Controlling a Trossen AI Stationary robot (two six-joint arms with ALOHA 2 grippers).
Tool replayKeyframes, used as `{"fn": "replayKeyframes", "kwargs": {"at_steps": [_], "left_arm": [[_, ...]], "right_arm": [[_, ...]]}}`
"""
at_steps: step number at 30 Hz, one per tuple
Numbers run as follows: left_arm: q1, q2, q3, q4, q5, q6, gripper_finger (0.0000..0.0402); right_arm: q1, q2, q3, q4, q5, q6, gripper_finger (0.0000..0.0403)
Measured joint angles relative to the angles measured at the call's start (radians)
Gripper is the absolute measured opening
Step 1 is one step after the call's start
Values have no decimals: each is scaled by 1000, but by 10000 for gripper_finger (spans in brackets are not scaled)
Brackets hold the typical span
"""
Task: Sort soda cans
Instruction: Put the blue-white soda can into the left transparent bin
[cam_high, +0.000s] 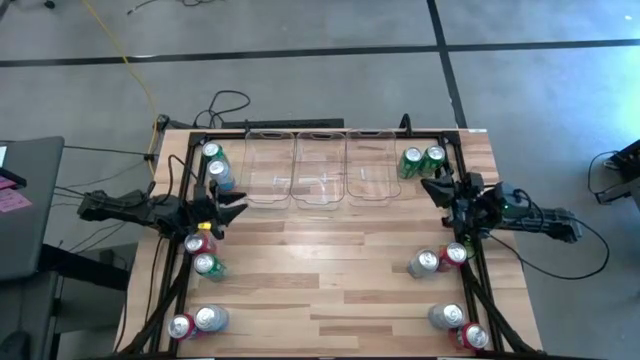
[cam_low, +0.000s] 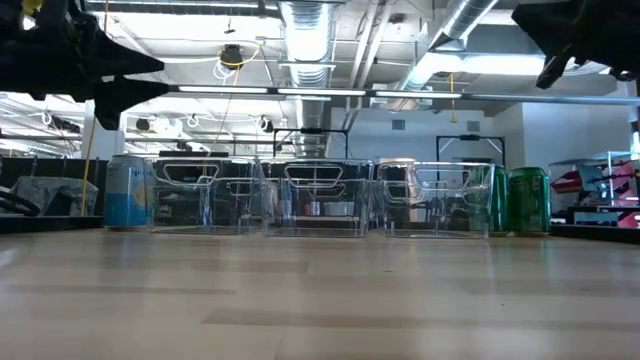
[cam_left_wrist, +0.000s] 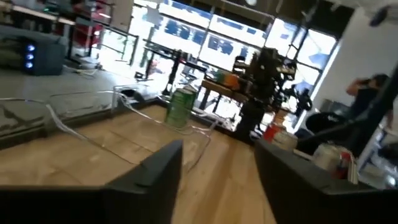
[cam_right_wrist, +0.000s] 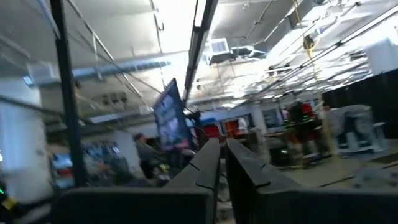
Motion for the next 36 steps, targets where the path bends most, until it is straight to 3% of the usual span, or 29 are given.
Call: {"fn": "replayKeyframes", "kwargs": {"at_steps": [6, 11, 14, 19, 23, 26, 36], "left_arm": [[0, 0, 75, 12, -11, 25, 274], [0, 0, 152, 10, 38, 86, 285], [2, 0, 188, 3, -30, 98, 285], [2, 3, 260, -66, -123, 132, 285], [2, 58, 343, -223, -275, 57, 275], [2, 133, 414, -343, -328, 28, 263], [2, 442, 692, -779, -310, -285, 256]], "right_arm": [[-30, 0, 78, -163, 5, -135, 131], [-72, 1, 119, -208, 103, -146, 220], [-103, 19, 158, -269, 163, -108, 255], [-130, 117, 197, -331, 153, -67, 264], [-130, 240, 218, -337, 152, -14, 265], [-129, 333, 244, -337, 150, 29, 265], [-129, 519, 347, -412, 129, 239, 265]]}}
